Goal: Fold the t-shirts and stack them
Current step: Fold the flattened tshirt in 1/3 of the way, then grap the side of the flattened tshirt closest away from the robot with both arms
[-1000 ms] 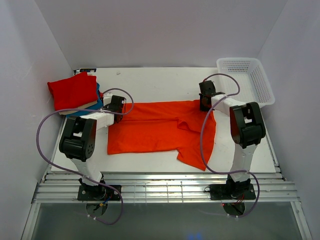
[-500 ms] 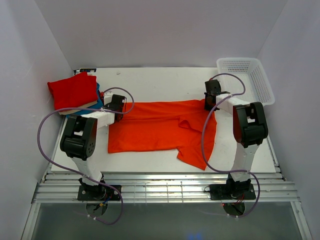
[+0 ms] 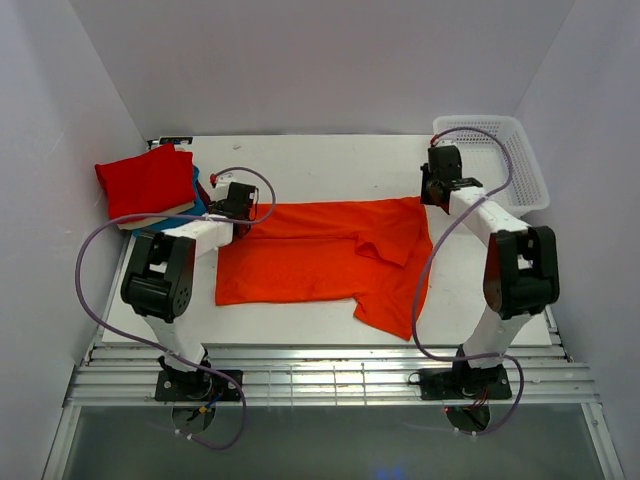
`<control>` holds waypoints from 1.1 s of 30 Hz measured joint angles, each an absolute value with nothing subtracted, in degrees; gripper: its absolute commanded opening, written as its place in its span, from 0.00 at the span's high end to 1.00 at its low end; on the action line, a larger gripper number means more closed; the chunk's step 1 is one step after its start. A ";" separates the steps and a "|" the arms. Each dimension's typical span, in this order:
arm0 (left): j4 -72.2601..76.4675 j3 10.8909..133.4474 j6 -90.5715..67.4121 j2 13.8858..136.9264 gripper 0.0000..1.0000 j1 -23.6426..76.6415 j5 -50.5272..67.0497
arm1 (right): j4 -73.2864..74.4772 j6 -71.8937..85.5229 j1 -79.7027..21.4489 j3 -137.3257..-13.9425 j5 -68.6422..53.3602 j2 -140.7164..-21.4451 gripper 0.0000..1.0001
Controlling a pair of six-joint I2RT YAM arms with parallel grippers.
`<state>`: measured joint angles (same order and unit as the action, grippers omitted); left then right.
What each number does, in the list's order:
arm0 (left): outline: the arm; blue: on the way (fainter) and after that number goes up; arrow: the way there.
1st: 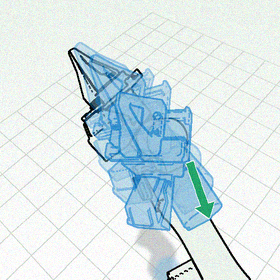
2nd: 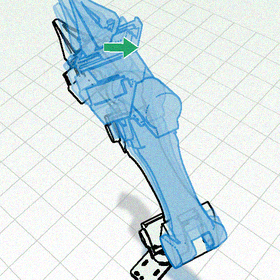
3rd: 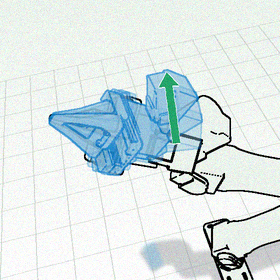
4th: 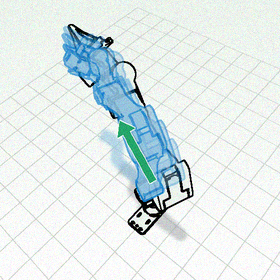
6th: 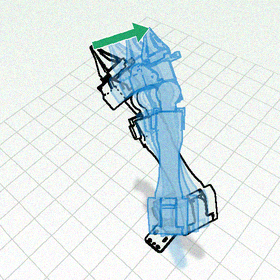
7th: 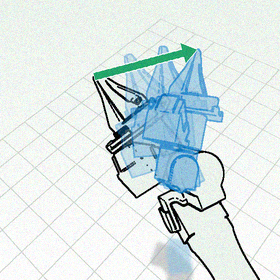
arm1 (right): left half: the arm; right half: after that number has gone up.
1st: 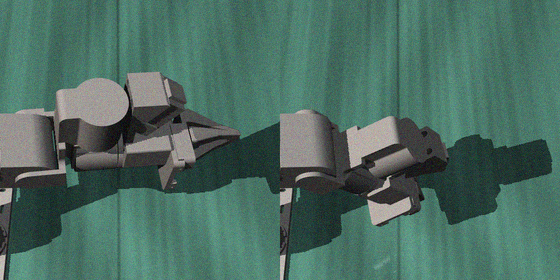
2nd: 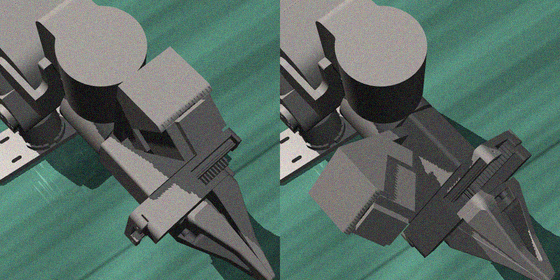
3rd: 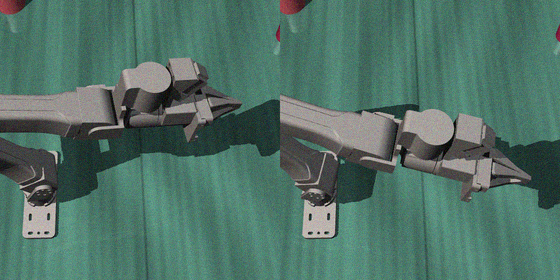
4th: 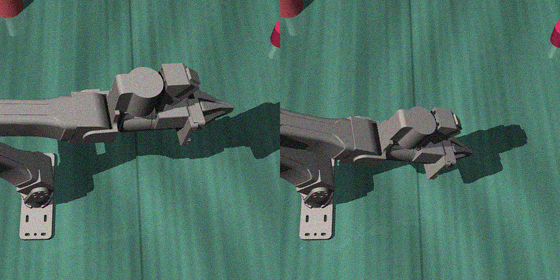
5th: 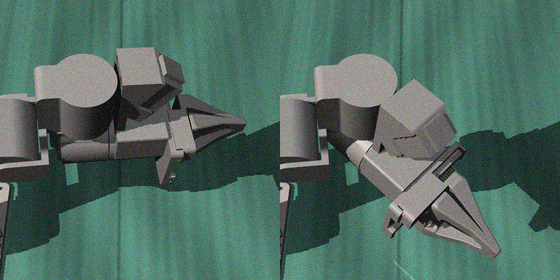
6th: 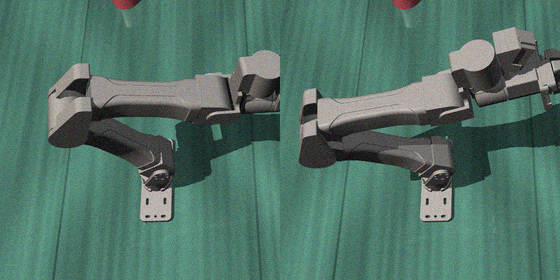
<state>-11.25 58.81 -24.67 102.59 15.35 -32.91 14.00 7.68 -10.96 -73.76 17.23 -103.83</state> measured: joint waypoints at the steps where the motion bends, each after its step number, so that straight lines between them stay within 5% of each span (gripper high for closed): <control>1: -10.74 59.18 -24.34 102.19 0.40 16.01 -33.12 | 13.02 7.20 -10.92 -73.12 17.21 -100.97 0.66; 3: -9.19 59.42 -23.42 100.16 0.33 17.69 -34.28 | 11.20 6.59 -10.92 -71.26 16.71 -94.32 0.65; 13: -7.64 50.76 -26.72 78.32 0.31 25.93 -43.97 | 12.34 10.15 -18.65 -53.93 15.99 -68.88 0.64; 23: -28.03 39.66 -41.04 79.72 0.22 26.87 -44.73 | 24.77 24.03 -40.73 -40.18 23.31 -62.52 0.64; 33: -37.69 39.90 -48.27 80.73 0.28 27.42 -38.79 | 35.31 39.66 -57.87 -39.46 31.75 -61.69 0.64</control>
